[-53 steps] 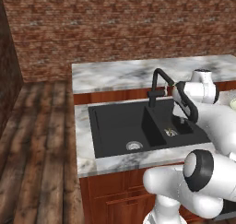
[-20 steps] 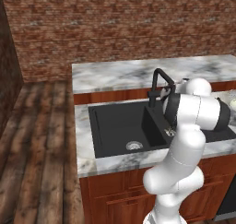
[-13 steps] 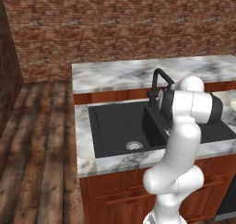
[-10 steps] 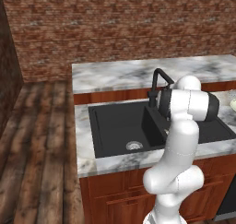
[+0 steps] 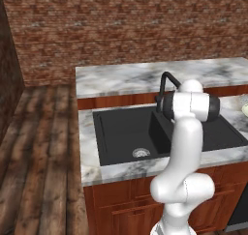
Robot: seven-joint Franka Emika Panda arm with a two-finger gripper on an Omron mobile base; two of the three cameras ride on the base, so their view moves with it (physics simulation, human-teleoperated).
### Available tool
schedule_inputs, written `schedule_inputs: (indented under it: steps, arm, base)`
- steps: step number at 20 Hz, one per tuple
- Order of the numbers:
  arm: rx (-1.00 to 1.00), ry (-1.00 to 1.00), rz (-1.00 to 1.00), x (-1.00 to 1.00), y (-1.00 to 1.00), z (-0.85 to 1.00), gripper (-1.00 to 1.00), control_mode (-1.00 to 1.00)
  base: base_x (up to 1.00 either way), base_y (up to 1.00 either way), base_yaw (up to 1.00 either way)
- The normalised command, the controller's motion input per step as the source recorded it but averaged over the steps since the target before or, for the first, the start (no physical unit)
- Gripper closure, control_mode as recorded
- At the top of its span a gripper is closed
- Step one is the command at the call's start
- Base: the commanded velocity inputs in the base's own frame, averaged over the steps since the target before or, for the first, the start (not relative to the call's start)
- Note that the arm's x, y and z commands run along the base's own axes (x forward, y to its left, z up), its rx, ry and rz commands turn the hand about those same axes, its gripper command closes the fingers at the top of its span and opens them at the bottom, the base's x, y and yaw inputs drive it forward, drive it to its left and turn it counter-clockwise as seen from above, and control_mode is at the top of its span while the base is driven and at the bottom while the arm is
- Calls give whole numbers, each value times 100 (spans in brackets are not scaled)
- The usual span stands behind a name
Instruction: Pick the mushroom from the sink and place it in the bowl. Then pick the bowl and place it in the microwave. Then close the microwave door and press the start button.
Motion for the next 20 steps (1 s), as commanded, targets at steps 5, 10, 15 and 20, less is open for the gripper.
schedule_inputs:
  steps: [5,10,15,20]
  arm:
    - [0,0,1,31,-3,-26,-100,-100]
    - [0,0,0,36,-2,-24,-100,-100]
    - [0,0,0,32,-11,-35,-100,-100]
    - [0,0,0,28,-14,-41,-100,-100]
  base:
    - [0,0,0]
    - [0,0,0]
    - [0,0,0]
    - [0,0,0]
